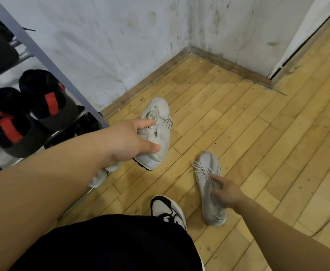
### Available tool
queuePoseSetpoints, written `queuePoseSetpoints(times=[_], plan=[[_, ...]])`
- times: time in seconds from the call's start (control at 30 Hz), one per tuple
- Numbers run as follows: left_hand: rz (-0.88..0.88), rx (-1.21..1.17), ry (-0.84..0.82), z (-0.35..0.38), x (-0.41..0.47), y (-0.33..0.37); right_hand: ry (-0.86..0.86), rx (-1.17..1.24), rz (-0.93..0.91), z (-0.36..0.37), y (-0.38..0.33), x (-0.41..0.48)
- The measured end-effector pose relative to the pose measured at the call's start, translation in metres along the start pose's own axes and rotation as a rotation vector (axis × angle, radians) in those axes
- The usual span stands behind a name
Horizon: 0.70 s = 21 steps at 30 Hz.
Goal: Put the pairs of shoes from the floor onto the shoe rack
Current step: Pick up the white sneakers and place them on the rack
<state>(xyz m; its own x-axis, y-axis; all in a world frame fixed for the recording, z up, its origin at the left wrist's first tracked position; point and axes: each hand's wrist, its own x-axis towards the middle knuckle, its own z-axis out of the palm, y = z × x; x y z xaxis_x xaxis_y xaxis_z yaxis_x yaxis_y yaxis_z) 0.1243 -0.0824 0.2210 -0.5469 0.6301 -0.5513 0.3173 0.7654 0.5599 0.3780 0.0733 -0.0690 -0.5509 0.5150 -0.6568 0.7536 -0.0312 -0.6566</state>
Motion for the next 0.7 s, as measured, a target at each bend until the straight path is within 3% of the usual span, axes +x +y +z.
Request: queuePoseSetpoints(times=[0.13, 0.4, 0.7], plan=[[-0.014, 0.0, -0.002, -0.005, -0.002, -0.007, -0.003, 0.298, 0.059, 0.01, 0.017, 0.005], [0.014, -0.096, -0.029, -0.009, -0.004, -0.014, 0.093, 0.655, 0.16, 0.04, 0.01, 0.015], [0.074, -0.151, -0.017, -0.033, -0.036, -0.037, 0.011, 0.664, 0.178, 0.011, -0.036, -0.019]])
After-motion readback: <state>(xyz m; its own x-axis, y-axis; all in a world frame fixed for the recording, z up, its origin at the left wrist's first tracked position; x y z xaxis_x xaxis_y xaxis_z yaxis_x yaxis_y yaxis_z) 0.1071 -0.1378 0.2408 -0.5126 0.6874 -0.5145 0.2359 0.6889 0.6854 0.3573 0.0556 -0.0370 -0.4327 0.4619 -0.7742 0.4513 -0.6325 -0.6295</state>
